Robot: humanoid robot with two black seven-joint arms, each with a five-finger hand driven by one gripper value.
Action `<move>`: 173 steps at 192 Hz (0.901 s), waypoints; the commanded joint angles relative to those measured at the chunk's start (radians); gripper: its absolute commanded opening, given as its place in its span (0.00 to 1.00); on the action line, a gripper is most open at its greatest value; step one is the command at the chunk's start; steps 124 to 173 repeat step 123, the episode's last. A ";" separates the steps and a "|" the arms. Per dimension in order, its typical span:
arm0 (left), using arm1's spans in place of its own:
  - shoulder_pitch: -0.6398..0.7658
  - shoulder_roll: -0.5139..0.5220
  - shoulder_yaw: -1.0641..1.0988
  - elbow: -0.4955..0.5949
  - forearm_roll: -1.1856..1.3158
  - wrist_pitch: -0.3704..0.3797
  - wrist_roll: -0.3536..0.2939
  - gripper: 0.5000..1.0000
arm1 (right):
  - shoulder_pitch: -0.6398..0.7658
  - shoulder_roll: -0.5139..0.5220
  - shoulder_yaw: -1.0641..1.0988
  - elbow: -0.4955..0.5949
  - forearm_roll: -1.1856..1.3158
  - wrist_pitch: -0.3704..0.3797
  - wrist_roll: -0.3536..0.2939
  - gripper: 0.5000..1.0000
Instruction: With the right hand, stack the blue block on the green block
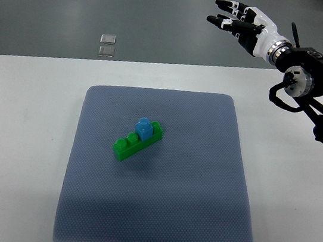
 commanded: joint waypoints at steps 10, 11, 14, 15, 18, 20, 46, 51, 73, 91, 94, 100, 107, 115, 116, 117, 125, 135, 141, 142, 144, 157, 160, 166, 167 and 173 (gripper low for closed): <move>0.000 0.000 -0.001 0.001 0.000 0.000 0.000 1.00 | -0.106 0.116 0.289 -0.124 0.017 0.002 0.008 0.85; 0.000 0.000 0.000 0.001 0.000 0.000 0.000 1.00 | -0.115 0.125 0.308 -0.129 0.017 0.002 0.008 0.85; 0.000 0.000 0.000 0.001 0.000 0.000 0.000 1.00 | -0.123 0.136 0.330 -0.133 0.017 0.002 0.010 0.85; 0.000 0.000 0.000 0.001 0.000 0.000 0.000 1.00 | -0.129 0.145 0.351 -0.136 0.016 0.003 0.010 0.85; 0.000 0.000 0.000 -0.001 0.000 0.000 0.000 1.00 | -0.137 0.154 0.368 -0.141 0.016 0.003 0.013 0.85; 0.000 0.000 0.000 0.001 0.000 0.000 0.000 1.00 | -0.146 0.165 0.387 -0.143 0.016 0.003 0.015 0.85; 0.000 0.000 0.000 0.001 0.000 0.000 0.000 1.00 | -0.226 0.254 0.509 -0.152 0.013 0.035 0.094 0.85; 0.000 0.000 0.000 0.001 0.000 0.000 0.000 1.00 | -0.236 0.262 0.516 -0.152 0.013 0.048 0.104 0.85; 0.000 0.000 0.000 -0.001 0.000 0.000 0.000 1.00 | -0.281 0.276 0.529 -0.163 0.010 0.106 0.124 0.85; 0.000 0.000 0.000 -0.001 0.000 0.000 0.000 1.00 | -0.289 0.280 0.531 -0.181 0.008 0.108 0.124 0.85; 0.000 0.000 0.000 0.001 0.000 0.000 0.000 1.00 | -0.289 0.280 0.531 -0.184 0.008 0.108 0.124 0.85; 0.000 0.000 0.000 -0.001 0.000 0.000 0.000 1.00 | -0.290 0.280 0.531 -0.186 0.010 0.109 0.124 0.85; 0.000 0.000 -0.001 -0.001 0.000 0.000 0.000 1.00 | -0.290 0.280 0.531 -0.189 0.010 0.109 0.124 0.85; 0.000 0.000 0.000 0.001 0.000 0.000 0.000 1.00 | -0.290 0.280 0.531 -0.189 0.008 0.109 0.124 0.85; 0.000 0.000 0.000 0.001 0.000 0.000 0.000 1.00 | -0.290 0.280 0.531 -0.189 0.008 0.109 0.124 0.85; 0.000 0.000 0.000 0.001 0.000 0.000 0.000 1.00 | -0.290 0.280 0.529 -0.189 0.008 0.109 0.124 0.85; 0.000 0.000 0.000 0.001 0.000 0.000 0.000 1.00 | -0.290 0.280 0.529 -0.190 0.008 0.109 0.124 0.85; 0.000 0.000 0.000 0.001 0.000 0.000 0.000 1.00 | -0.290 0.280 0.529 -0.190 0.008 0.109 0.124 0.85; 0.000 0.000 0.000 0.001 0.000 0.000 0.000 1.00 | -0.290 0.280 0.529 -0.190 0.008 0.109 0.124 0.85; 0.000 0.000 0.000 0.001 0.000 0.000 0.000 1.00 | -0.290 0.280 0.529 -0.190 0.008 0.109 0.124 0.85; 0.000 0.000 0.000 0.001 0.000 0.000 0.000 1.00 | -0.290 0.280 0.529 -0.190 0.008 0.109 0.124 0.85; 0.000 0.000 0.000 0.001 0.000 0.000 0.000 1.00 | -0.290 0.280 0.529 -0.190 0.008 0.109 0.124 0.85; 0.000 0.000 0.000 0.001 0.000 0.000 0.000 1.00 | -0.290 0.280 0.529 -0.190 0.008 0.109 0.124 0.85; 0.000 0.000 0.000 0.001 0.000 0.000 0.000 1.00 | -0.290 0.280 0.529 -0.190 0.008 0.109 0.124 0.85; 0.000 0.000 0.000 0.001 0.000 0.000 0.000 1.00 | -0.290 0.280 0.529 -0.190 0.008 0.109 0.124 0.85; 0.000 0.000 0.000 0.001 0.000 0.000 0.000 1.00 | -0.290 0.280 0.529 -0.190 0.008 0.109 0.124 0.85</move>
